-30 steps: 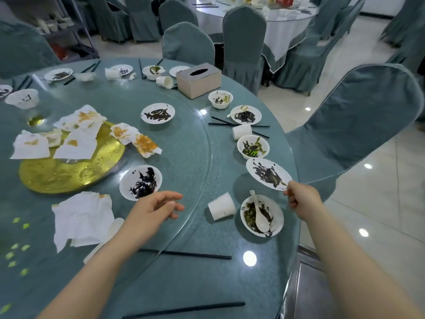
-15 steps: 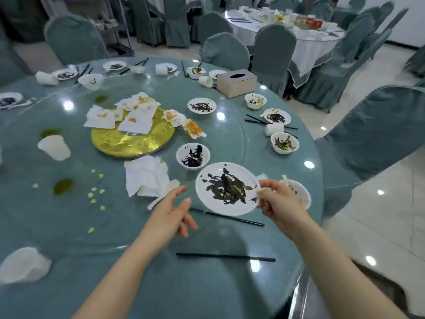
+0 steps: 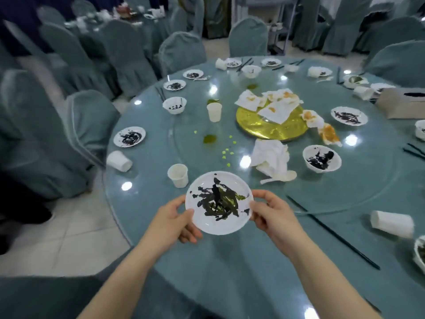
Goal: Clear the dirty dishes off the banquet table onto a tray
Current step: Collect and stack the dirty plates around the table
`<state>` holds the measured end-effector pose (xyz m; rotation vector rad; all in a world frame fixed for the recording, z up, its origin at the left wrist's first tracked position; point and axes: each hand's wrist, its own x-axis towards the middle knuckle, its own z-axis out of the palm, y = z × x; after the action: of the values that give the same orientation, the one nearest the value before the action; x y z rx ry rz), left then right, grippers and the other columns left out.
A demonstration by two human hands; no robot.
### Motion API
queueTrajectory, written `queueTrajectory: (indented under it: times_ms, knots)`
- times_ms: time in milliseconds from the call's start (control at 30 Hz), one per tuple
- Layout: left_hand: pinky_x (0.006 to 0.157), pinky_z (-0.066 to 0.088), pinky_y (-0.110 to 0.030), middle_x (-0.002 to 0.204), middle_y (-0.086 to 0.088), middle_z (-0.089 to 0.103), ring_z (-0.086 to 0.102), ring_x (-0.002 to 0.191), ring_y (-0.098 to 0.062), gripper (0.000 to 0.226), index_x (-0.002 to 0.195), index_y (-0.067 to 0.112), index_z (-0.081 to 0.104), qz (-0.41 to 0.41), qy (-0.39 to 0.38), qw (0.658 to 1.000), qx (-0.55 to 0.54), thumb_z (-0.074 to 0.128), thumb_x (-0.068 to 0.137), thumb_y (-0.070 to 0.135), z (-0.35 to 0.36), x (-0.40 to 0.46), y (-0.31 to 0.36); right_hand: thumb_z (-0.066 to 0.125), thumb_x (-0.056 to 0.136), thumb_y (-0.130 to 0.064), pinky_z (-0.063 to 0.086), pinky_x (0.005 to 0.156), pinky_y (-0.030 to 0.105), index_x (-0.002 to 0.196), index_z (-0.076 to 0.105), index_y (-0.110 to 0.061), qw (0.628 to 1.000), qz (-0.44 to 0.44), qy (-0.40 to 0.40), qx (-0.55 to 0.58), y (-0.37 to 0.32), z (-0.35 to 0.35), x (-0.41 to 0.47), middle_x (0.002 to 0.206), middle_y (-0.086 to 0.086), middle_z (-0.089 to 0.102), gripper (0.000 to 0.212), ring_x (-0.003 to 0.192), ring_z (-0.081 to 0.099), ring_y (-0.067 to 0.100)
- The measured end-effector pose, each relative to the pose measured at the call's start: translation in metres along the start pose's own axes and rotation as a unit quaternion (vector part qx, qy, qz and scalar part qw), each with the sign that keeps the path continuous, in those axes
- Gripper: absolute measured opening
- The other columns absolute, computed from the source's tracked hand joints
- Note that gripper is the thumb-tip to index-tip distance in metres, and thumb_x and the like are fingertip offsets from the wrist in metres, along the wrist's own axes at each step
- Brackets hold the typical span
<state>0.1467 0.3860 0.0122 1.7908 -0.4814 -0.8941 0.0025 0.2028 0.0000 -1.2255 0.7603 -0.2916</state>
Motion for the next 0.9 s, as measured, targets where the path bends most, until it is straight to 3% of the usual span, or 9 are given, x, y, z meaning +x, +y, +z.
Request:
queueTrajectory:
  times_ms: [167, 433, 567, 700, 900]
  knots:
    - [0.039, 0.041, -0.018, 0.058, -0.015, 0.068, 0.059, 0.041, -0.018, 0.035, 0.114, 0.041, 0.047, -0.018, 0.122, 0.992, -0.026, 0.04, 0.098, 0.011, -0.05, -0.059, -0.022, 0.058, 0.088, -0.007, 0.033, 0.047, 0.019, 0.103, 0.064, -0.018, 0.992, -0.005, -0.116, -0.058, 0.012, 0.067, -0.009, 0.059, 0.002, 0.062, 0.02, 0.048, 0.042, 0.012]
    - [0.04, 0.041, -0.02, 0.059, -0.012, 0.069, 0.059, 0.043, -0.017, 0.038, 0.122, 0.036, 0.041, -0.023, 0.297, 0.954, -0.033, 0.042, 0.096, 0.008, -0.141, -0.161, -0.054, 0.054, 0.094, -0.021, 0.037, 0.045, 0.019, 0.11, 0.063, -0.022, 0.945, 0.013, -0.284, -0.16, 0.025, 0.188, -0.026, 0.072, 0.011, 0.072, 0.018, 0.049, 0.05, 0.014]
    - [0.038, 0.043, -0.02, 0.059, -0.013, 0.069, 0.062, 0.043, -0.018, 0.036, 0.125, 0.028, 0.042, -0.016, 0.406, 0.91, -0.081, 0.042, 0.098, 0.005, -0.196, -0.229, -0.081, 0.051, 0.097, -0.019, 0.047, 0.049, 0.022, 0.104, 0.062, -0.014, 0.932, 0.067, -0.329, -0.137, 0.04, 0.264, -0.051, 0.078, 0.014, 0.073, 0.015, 0.055, 0.06, 0.018]
    - [0.04, 0.047, -0.021, 0.06, -0.012, 0.069, 0.064, 0.047, -0.018, 0.031, 0.124, 0.023, 0.042, -0.018, 0.489, 0.865, -0.113, 0.042, 0.098, 0.006, -0.258, -0.297, -0.113, 0.052, 0.096, -0.017, 0.052, 0.058, 0.024, 0.105, 0.065, -0.008, 0.923, 0.061, -0.352, -0.145, 0.058, 0.337, -0.081, 0.088, 0.015, 0.074, 0.017, 0.064, 0.064, 0.019]
    - [0.047, 0.046, -0.027, 0.066, -0.015, 0.07, 0.063, 0.05, -0.019, 0.027, 0.12, 0.024, 0.046, -0.009, 0.535, 0.835, -0.128, 0.043, 0.097, 0.01, -0.356, -0.379, -0.164, 0.053, 0.096, -0.019, 0.052, 0.063, 0.025, 0.106, 0.068, -0.012, 0.92, 0.031, -0.35, -0.174, 0.079, 0.448, -0.117, 0.09, 0.008, 0.074, 0.019, 0.074, 0.066, 0.019]
